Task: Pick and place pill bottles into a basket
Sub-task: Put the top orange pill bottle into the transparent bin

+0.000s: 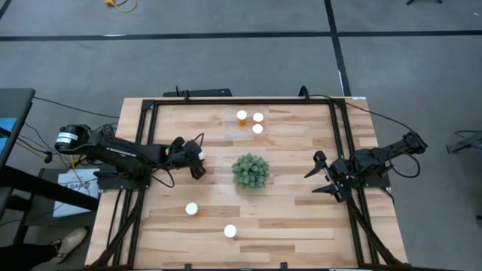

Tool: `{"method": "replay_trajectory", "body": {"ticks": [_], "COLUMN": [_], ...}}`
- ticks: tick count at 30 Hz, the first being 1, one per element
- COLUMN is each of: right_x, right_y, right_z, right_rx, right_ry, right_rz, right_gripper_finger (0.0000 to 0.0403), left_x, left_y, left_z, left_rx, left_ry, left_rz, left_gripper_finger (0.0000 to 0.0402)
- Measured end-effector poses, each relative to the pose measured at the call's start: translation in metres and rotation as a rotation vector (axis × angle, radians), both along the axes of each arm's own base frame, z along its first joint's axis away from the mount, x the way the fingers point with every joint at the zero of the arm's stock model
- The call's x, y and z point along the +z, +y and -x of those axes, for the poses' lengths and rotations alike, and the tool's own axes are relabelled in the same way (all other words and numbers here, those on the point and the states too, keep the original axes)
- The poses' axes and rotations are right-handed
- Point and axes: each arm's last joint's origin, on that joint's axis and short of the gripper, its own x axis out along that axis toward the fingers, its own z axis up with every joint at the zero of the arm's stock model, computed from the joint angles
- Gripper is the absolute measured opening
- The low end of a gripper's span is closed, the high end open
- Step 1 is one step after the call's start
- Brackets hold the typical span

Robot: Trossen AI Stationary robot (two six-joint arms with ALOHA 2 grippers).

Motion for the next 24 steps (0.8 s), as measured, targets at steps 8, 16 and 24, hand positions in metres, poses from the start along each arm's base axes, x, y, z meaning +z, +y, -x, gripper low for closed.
{"method": "replay_trajectory", "body": {"ticks": [8, 16, 24], "right_x": [0.000, 0.000, 0.000], "right_y": [0.000, 0.000, 0.000], "right_z": [0.000, 0.000, 0.000], "right_rx": [0.000, 0.000, 0.000], "right_ry": [0.000, 0.000, 0.000], "right_rz": [0.000, 0.000, 0.000], "right_gripper_finger": [0.0260, 0.0260, 0.0260], "left_x": [0.019, 0.069, 0.103], "left_y": [0.007, 0.031, 0.083], "left_z": [-0.016, -0.041, -0.056], "left_rx": [0.006, 0.001, 0.027], "left_ry": [-0.149, -0.347, -0.419], "left_rz": [-0.019, -0.142, -0.249], "left_gripper_finger": [0.0190, 0.0191, 0.0195]}}
